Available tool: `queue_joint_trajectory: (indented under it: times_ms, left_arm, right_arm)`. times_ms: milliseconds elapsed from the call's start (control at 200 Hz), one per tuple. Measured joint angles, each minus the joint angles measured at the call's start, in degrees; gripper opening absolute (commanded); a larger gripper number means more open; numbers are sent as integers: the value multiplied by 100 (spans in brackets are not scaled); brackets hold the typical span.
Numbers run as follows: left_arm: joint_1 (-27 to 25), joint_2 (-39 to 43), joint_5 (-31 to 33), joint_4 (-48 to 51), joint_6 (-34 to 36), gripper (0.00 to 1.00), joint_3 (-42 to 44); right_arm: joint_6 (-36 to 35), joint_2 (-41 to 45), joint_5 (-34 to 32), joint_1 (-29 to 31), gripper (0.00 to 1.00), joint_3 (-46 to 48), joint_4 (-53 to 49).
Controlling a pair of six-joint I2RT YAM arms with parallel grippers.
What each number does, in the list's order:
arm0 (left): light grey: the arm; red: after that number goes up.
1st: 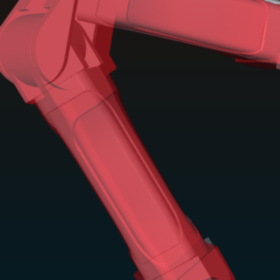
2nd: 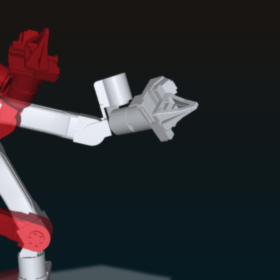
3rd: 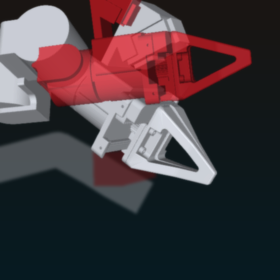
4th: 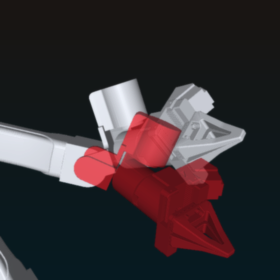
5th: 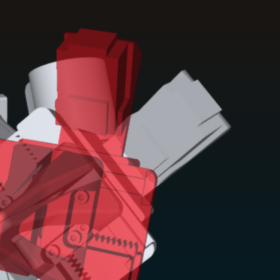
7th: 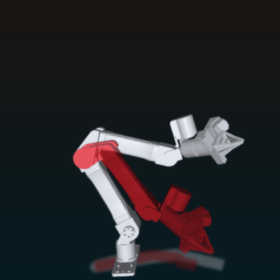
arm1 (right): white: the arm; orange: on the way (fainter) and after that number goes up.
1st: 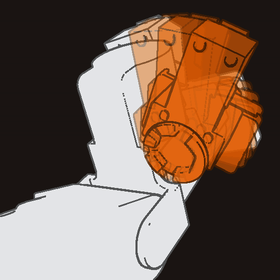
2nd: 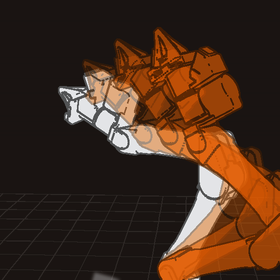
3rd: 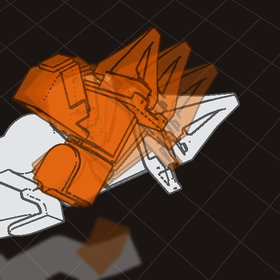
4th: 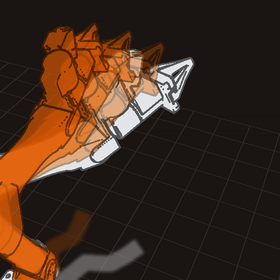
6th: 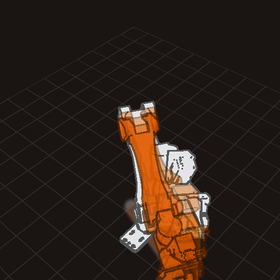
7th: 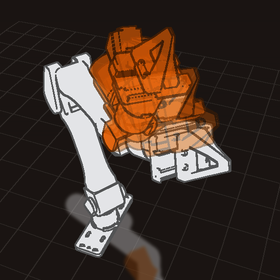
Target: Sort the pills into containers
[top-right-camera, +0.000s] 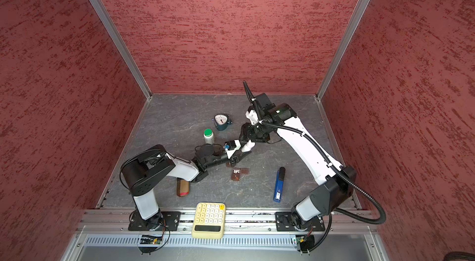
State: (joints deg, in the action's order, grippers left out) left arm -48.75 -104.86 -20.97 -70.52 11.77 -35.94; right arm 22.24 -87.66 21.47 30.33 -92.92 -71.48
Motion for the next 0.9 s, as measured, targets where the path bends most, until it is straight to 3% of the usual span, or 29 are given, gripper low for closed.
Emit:
queue_joint_trajectory:
  times_ms: [361, 897]
  left_arm:
    - [22, 7, -20, -4, -83, 0, 0]
    - [26, 83, -24, -11, -90, 0, 0]
  right_arm:
    - [4, -15, -459, 0, 67, -579, -173]
    - [-15, -240, -496, 2, 63, -195, -151]
